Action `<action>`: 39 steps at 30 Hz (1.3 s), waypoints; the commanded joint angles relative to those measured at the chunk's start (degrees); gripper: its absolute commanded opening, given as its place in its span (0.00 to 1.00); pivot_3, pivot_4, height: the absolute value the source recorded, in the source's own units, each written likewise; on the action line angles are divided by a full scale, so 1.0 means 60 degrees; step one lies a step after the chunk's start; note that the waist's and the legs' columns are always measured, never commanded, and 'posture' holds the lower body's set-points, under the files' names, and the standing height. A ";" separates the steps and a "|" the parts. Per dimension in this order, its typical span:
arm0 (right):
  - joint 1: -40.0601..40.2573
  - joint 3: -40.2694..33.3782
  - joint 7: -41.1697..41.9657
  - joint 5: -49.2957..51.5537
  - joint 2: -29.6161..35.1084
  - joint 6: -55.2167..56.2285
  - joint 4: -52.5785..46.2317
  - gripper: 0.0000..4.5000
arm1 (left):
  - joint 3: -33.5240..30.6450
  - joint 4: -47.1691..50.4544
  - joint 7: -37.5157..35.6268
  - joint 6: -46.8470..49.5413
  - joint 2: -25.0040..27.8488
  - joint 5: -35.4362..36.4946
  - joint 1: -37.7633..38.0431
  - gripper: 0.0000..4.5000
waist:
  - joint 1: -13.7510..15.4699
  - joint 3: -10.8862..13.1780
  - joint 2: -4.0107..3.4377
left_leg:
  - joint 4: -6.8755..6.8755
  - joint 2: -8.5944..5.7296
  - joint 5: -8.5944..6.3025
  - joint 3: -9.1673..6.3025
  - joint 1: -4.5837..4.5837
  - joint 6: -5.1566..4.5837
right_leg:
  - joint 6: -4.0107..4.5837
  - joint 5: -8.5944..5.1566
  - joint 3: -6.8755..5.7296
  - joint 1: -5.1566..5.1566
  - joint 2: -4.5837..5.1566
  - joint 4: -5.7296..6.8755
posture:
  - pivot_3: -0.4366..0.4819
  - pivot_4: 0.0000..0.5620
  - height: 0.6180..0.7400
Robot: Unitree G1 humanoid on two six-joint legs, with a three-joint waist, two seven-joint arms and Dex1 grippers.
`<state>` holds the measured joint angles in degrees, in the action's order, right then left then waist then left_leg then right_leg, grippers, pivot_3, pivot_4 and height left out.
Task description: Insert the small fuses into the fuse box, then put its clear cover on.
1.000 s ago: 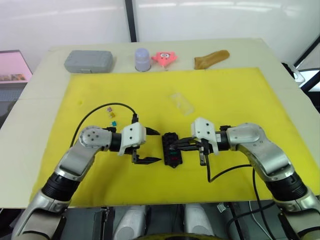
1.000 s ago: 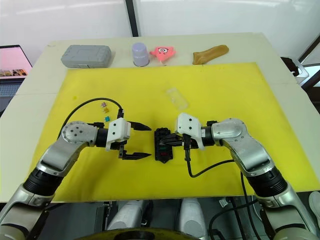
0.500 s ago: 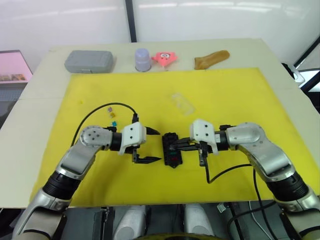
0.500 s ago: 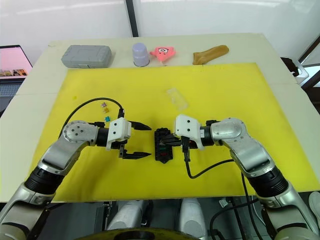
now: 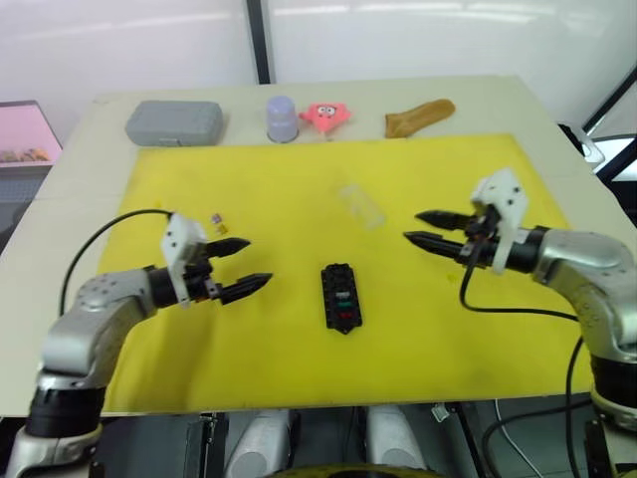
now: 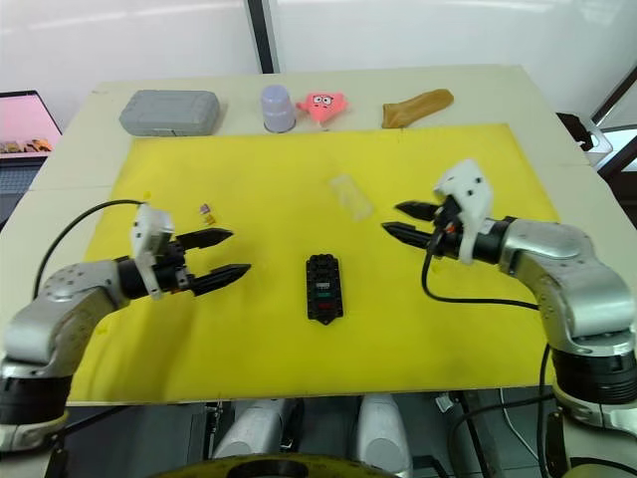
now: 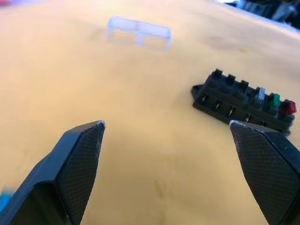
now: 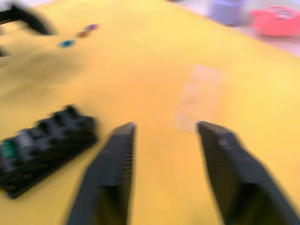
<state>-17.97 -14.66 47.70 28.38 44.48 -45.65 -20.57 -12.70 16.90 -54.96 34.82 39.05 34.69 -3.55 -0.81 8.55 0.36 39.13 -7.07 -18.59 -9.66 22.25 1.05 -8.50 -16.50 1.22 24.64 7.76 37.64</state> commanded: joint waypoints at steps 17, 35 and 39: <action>0.0595 -0.0497 -0.1081 -0.0283 0.0090 0.1149 0.0292 0.99 | -0.4305 -0.3205 0.1596 0.4263 0.1043 0.3604 0.0042 1.00 | 0.0111 0.0002 -0.0006 | 0.0006 -0.0001 0.0000 0.0004 -0.0014 0.0000 | 0.0001 0.0000 0.0007 -0.0020 0.0001 -0.0003 | 0.48 0.27 1.00; -0.1192 0.2298 0.0286 0.1226 -0.0426 0.0685 -0.1691 0.99 | -0.2533 -0.6297 0.2787 0.8110 0.0366 0.3917 -0.4069 1.00 | -0.0048 -0.0003 0.0003 | 0.0010 -0.0004 -0.0006 0.0004 -0.0024 -0.0008 | 0.0002 0.0001 0.0008 0.0004 0.0002 0.0052 | 0.48 0.27 1.00; -0.1258 0.2505 0.0128 0.1189 -0.0609 0.0694 -0.1765 0.99 | -0.2395 -0.6670 0.2850 0.7827 0.0114 0.3594 -0.4431 1.00 | 0.0016 -0.0006 0.0008 | 0.0019 -0.0013 -0.0005 0.0004 -0.0022 -0.0008 | 0.0003 0.0001 0.0008 0.0000 0.0008 0.0051 | 0.48 0.27 1.00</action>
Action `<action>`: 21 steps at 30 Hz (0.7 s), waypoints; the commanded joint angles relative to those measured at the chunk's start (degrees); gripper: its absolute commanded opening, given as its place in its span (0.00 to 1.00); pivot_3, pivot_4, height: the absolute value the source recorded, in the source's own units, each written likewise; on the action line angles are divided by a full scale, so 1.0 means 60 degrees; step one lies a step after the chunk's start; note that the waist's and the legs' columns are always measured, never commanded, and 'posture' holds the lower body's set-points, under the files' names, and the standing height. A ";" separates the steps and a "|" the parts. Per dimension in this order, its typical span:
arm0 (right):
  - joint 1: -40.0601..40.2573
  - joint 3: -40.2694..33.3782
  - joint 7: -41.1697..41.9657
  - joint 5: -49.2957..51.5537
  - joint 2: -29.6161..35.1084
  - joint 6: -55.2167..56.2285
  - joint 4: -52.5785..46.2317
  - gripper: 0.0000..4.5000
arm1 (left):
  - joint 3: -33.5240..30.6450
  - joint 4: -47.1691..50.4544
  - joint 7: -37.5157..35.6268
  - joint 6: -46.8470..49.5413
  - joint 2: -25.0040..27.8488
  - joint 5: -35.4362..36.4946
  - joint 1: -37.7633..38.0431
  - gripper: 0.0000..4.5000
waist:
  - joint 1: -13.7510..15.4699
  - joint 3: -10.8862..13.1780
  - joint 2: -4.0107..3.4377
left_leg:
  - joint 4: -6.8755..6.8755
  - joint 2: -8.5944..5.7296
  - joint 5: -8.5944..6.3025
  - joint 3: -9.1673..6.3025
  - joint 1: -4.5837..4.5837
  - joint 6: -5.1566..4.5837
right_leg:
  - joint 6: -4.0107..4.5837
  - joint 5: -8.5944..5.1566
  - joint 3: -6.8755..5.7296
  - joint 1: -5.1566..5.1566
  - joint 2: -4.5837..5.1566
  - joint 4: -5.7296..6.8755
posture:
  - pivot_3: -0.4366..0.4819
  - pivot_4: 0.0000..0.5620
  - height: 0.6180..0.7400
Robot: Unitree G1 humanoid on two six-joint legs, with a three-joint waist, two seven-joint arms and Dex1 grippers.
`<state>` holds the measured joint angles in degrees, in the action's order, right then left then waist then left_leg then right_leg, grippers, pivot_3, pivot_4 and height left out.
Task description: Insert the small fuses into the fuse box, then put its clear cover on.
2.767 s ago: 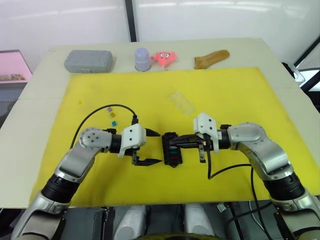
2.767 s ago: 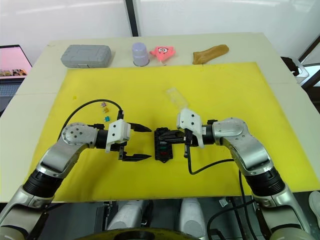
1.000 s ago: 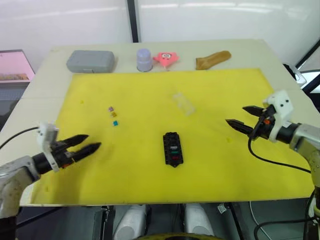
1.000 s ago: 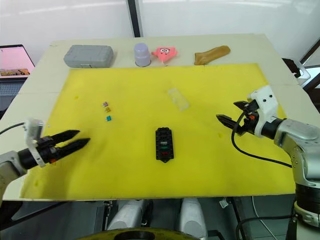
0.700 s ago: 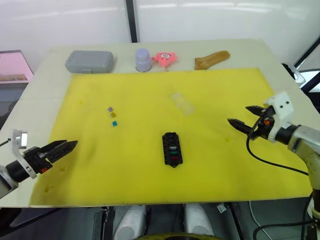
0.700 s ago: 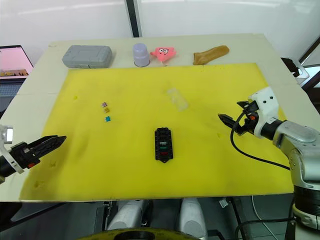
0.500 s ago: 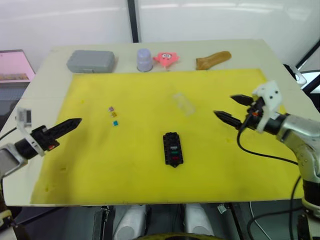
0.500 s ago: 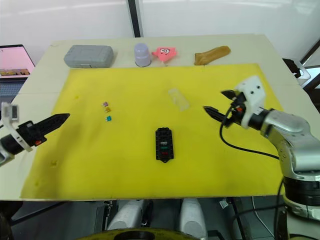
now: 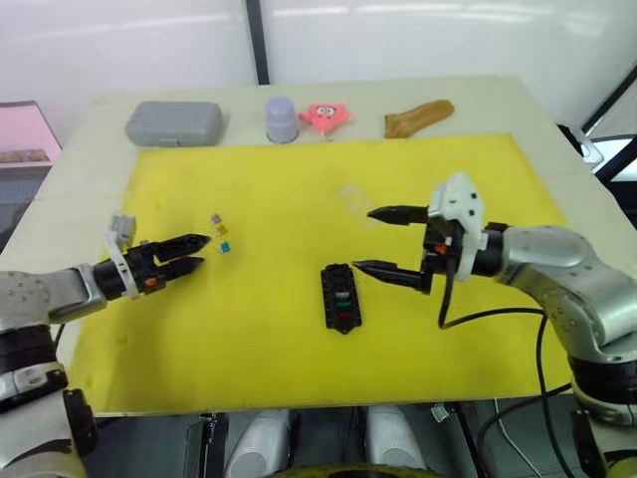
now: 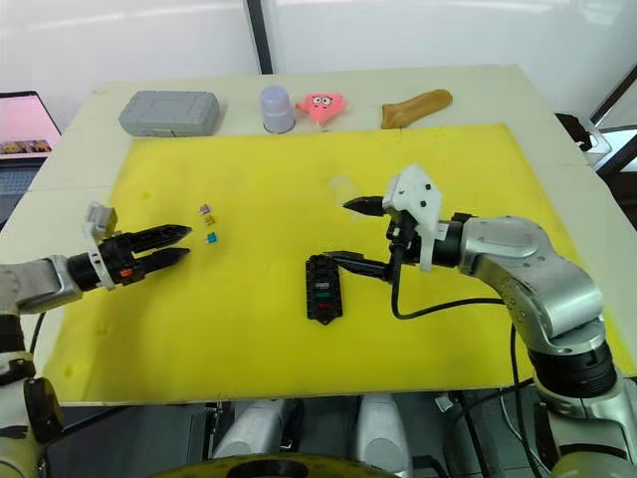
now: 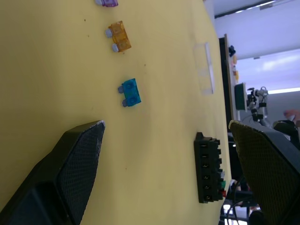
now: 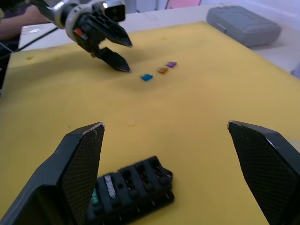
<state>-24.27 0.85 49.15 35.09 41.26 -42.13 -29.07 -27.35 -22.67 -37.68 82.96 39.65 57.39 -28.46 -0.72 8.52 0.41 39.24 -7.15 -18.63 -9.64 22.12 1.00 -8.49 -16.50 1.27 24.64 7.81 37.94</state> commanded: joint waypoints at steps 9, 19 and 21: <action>-0.0084 -0.0020 -0.0217 -0.0033 0.0046 0.0200 -0.0396 0.99 | 0.0676 -0.0661 -0.0423 -0.0685 -0.0393 -0.0823 -0.0664 1.00 | 0.0018 -0.0002 0.0003 | 0.0003 -0.0004 0.0001 -0.0001 0.0000 0.0001 | 0.0000 0.0000 -0.0001 -0.0003 0.0003 0.0003 | 0.48 0.27 1.00; -0.0132 0.0020 -0.0207 -0.0068 0.0180 0.0151 -0.0492 0.99 | 0.1439 -0.0819 -0.1115 -0.1251 -0.1022 -0.1445 -0.0976 1.00 | 0.0235 -0.0004 0.0003 | 0.0018 -0.0018 0.0001 -0.0005 -0.0001 0.0002 | 0.0000 0.0000 -0.0003 -0.0013 0.0014 0.0004 | 0.48 0.27 1.00; -0.0105 0.0001 -0.0206 -0.0063 0.0208 0.0146 -0.0517 0.99 | 0.1478 -0.0915 -0.1167 -0.1352 -0.1143 -0.1570 -0.1076 1.00 | 0.0277 -0.0004 0.0003 | 0.0036 -0.0024 0.0001 -0.0016 0.0000 0.0001 | 0.0000 0.0000 -0.0005 -0.0025 0.0015 0.0005 | 0.48 0.27 1.00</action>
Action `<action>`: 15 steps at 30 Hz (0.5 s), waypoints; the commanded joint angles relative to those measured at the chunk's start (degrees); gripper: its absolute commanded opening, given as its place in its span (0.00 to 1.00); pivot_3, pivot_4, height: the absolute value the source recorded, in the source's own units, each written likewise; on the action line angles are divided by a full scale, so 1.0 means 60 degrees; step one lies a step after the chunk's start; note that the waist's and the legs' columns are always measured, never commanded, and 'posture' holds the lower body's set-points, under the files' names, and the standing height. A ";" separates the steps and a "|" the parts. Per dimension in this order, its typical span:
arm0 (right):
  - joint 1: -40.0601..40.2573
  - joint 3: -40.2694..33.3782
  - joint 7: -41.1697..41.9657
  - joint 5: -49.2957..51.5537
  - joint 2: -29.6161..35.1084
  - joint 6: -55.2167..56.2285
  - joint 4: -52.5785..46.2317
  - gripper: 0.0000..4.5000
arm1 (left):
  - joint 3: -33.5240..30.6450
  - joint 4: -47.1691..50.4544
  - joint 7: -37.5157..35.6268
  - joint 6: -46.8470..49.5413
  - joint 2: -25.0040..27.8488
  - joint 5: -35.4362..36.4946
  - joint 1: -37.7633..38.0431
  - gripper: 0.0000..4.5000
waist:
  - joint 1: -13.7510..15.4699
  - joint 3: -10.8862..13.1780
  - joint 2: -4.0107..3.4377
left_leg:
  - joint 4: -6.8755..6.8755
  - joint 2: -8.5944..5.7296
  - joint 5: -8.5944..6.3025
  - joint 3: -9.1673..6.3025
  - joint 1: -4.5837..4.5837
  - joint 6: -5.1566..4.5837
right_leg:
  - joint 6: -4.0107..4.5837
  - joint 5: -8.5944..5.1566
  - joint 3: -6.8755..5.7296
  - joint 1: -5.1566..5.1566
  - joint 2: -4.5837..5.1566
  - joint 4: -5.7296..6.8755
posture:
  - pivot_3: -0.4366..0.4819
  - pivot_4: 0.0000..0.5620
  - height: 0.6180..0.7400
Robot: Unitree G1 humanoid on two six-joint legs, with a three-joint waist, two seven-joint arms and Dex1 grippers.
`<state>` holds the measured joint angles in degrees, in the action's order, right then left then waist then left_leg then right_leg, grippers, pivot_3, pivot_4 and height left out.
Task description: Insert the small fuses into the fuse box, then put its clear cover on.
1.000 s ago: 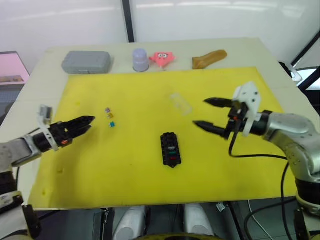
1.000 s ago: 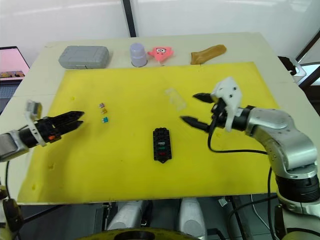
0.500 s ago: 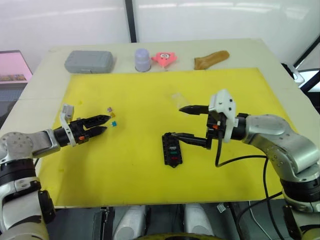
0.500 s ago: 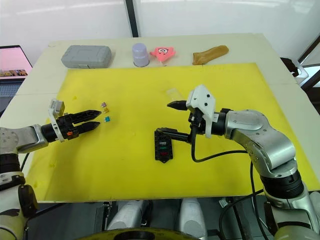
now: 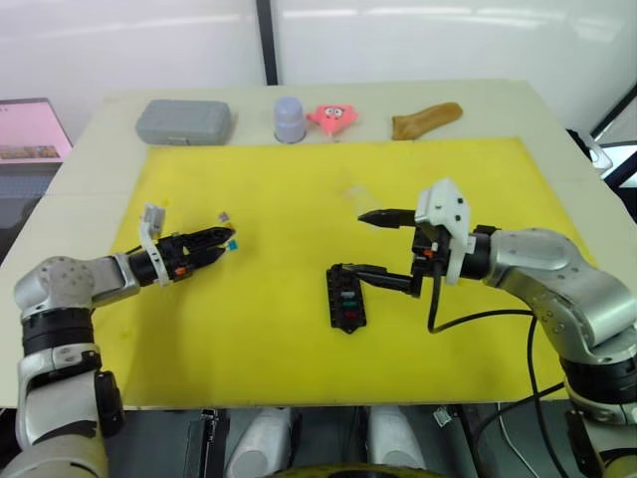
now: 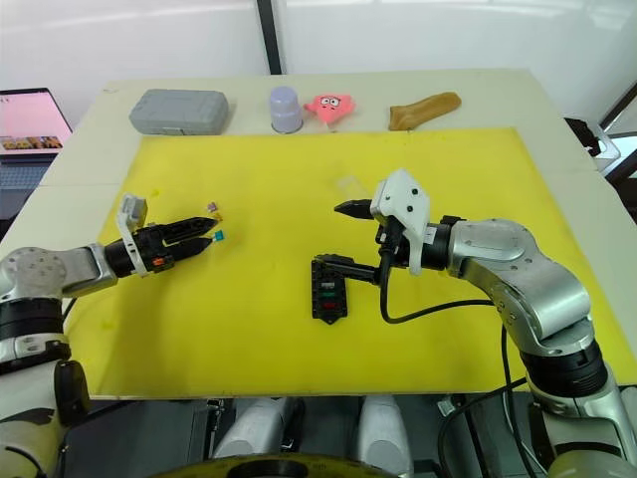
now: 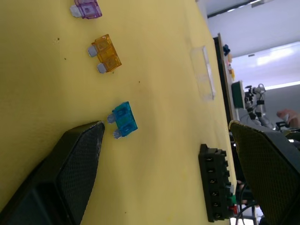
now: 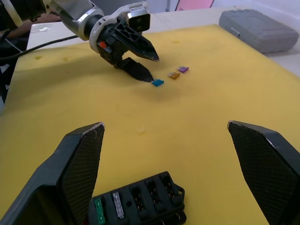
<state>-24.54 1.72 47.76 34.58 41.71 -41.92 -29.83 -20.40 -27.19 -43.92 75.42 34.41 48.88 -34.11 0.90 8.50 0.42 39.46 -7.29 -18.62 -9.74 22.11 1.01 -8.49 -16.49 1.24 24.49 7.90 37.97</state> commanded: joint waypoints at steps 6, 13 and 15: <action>-0.0035 -0.0136 -0.0035 0.0008 0.0180 0.0073 -0.0452 0.99 | 0.0449 -0.0371 -0.0339 -0.0281 -0.0419 -0.0465 -0.0243 1.00 | 0.0029 -0.0001 0.0001 | 0.0021 -0.0008 0.0000 -0.0014 0.0001 0.0000 | 0.0000 0.0000 -0.0004 -0.0015 0.0002 0.0004 | 0.48 0.27 1.00; 0.0025 -0.0195 -0.0096 0.0001 0.0311 0.0067 -0.0510 0.99 | 0.0539 -0.0560 -0.0504 -0.0407 -0.0516 -0.0764 -0.0294 1.00 | 0.0030 -0.0001 0.0001 | 0.0024 -0.0009 0.0000 -0.0017 0.0001 0.0000 | 0.0000 0.0000 -0.0005 -0.0019 0.0002 0.0004 | 0.48 0.27 1.00; 0.0047 -0.0217 -0.0109 0.0016 0.0335 0.0055 -0.0530 1.00 | 0.0574 -0.0540 -0.0566 -0.0428 -0.0536 -0.0793 -0.0293 0.94 | 0.0036 -0.0001 0.0001 | 0.0025 -0.0010 0.0000 -0.0018 0.0001 0.0000 | 0.0000 0.0000 -0.0006 -0.0020 0.0002 0.0004 | 0.48 0.27 1.00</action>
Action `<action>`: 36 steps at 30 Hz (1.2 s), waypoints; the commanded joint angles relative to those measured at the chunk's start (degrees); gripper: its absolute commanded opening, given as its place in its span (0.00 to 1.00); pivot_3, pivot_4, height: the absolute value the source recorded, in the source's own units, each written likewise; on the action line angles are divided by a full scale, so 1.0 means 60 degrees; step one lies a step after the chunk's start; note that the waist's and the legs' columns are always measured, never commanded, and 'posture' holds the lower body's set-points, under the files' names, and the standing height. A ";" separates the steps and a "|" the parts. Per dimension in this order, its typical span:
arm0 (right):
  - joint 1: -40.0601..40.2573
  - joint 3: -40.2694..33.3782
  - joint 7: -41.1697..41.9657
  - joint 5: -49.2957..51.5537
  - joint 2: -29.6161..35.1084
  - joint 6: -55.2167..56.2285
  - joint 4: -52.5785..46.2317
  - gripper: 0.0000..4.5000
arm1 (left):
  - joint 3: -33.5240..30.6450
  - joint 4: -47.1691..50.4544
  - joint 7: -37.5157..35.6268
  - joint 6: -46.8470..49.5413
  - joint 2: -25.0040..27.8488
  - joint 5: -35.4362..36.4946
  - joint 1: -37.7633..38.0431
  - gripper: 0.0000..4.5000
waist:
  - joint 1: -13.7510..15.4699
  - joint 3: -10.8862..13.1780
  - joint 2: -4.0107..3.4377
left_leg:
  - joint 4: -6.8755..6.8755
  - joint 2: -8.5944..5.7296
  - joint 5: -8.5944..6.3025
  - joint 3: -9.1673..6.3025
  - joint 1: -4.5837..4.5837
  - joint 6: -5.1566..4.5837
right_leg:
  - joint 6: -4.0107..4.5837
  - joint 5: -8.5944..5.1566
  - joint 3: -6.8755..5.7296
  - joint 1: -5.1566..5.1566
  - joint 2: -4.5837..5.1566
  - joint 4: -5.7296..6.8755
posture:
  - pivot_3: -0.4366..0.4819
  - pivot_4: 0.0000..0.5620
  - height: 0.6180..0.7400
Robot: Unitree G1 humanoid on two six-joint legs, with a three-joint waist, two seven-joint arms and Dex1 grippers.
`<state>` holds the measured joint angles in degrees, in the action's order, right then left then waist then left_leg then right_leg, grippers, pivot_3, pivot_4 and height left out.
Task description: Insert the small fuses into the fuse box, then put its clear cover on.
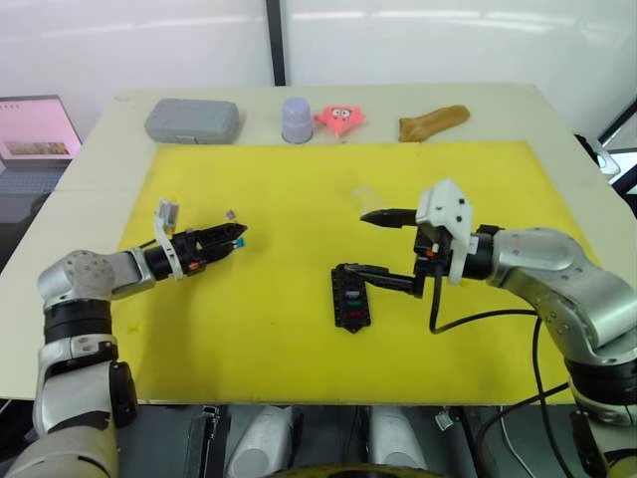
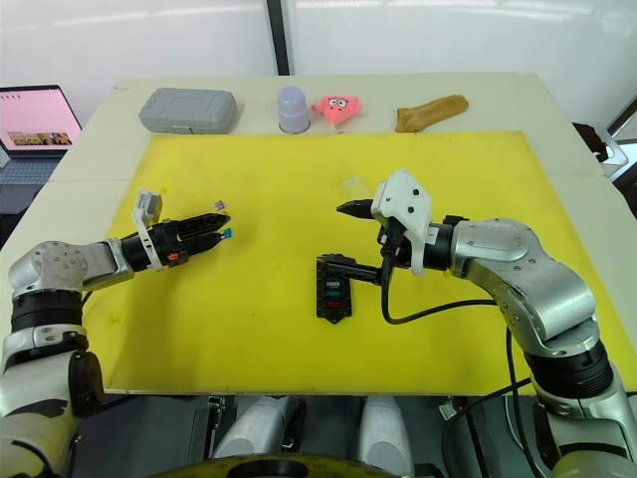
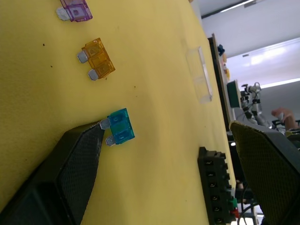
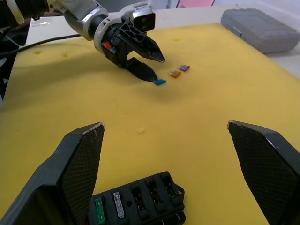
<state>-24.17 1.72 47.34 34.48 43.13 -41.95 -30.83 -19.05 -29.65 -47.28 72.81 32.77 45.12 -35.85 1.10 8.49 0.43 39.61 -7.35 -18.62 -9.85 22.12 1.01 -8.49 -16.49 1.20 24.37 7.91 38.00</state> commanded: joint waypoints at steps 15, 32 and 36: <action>-0.0015 -0.0266 -0.0194 0.0045 0.0089 0.0104 -0.0317 1.00 | 0.0689 -0.0209 0.0035 -0.0427 -0.0398 -0.0910 0.0081 0.49 | -0.0035 0.0000 0.0000 | 0.0002 -0.0001 -0.0001 -0.0002 0.0010 -0.0001 | 0.0000 0.0000 -0.0002 0.0008 0.0000 0.0000 | 0.48 0.27 1.00; 0.0226 -0.0537 -0.0255 0.0428 0.0090 -0.0124 -0.0426 1.00 | -0.0688 0.2269 0.0657 0.0116 -0.0090 -0.0093 0.0969 0.01 | -0.0221 -0.0001 -0.0001 | -0.0018 0.0016 -0.0001 0.0010 0.0010 -0.0001 | 0.0000 0.0000 0.0003 0.0027 -0.0006 -0.0002 | 0.48 0.27 1.00; 0.0315 -0.1301 -0.0928 0.1553 -0.0508 -0.0794 -0.0388 1.00 | -0.1963 0.3886 0.1232 0.1374 -0.0087 0.1252 0.0803 0.01 | -0.0313 0.0005 0.0008 | -0.0031 0.0027 -0.0001 0.0010 0.0014 0.0000 | 0.0000 0.0000 0.0003 0.0036 -0.0013 -0.0004 | 0.48 0.27 1.00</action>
<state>-21.92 -3.11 43.52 40.02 41.18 -45.54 -31.38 -26.95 -11.49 -40.84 78.34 31.39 48.13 -29.77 -0.78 8.52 0.48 39.41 -7.18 -18.62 -9.79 22.20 1.01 -8.49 -16.50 1.22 24.58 7.83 37.97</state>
